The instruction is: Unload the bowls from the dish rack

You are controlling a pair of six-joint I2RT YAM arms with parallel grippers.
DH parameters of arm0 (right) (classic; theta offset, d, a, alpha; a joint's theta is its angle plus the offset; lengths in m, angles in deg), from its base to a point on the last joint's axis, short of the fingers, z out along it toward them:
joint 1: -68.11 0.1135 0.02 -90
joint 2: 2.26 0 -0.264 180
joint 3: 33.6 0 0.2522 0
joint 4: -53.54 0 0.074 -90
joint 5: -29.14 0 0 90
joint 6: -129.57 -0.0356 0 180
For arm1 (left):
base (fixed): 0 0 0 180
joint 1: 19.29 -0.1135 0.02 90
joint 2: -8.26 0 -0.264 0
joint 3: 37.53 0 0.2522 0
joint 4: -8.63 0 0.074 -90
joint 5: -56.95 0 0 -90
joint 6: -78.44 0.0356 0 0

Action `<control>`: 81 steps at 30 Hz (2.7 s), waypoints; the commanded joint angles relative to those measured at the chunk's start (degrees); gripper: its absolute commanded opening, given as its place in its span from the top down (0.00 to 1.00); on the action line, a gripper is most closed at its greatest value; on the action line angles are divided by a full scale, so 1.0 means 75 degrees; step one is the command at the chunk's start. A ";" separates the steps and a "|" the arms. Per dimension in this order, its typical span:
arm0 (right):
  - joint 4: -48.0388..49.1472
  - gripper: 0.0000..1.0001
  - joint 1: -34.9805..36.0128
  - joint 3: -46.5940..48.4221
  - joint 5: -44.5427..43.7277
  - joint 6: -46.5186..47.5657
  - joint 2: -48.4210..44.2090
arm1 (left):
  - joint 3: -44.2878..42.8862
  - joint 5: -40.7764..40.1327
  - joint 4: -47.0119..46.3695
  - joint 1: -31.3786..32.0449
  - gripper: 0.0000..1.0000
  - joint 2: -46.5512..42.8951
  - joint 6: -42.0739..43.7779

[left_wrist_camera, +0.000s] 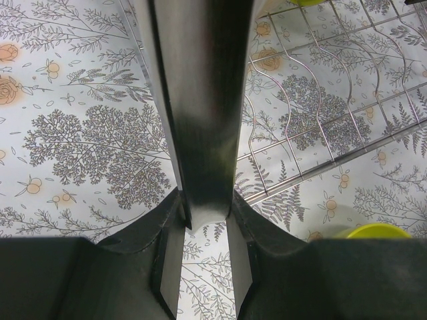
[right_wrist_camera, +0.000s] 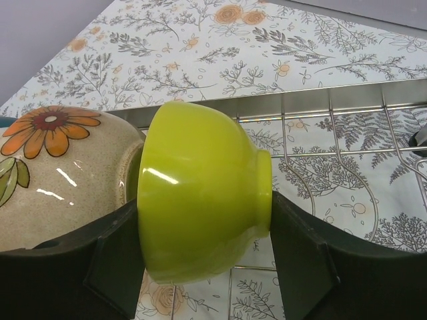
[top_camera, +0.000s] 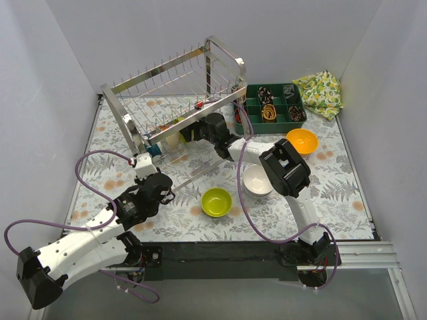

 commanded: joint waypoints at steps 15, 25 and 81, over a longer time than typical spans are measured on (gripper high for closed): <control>0.1751 0.96 0.0471 -0.1090 -0.2195 0.1751 -0.1349 | -0.0143 0.0012 -0.0536 0.0047 0.78 0.0326 -0.0201; 0.1881 0.97 0.0530 -0.2577 -0.2091 0.1588 -0.2706 | -0.0248 -0.0328 -0.0395 0.0047 0.76 0.0478 -0.0201; -0.5243 0.28 0.1128 -0.4033 -0.1071 -0.0803 -0.5686 | 0.0291 0.1606 0.0167 0.0047 0.12 -0.1631 -0.0435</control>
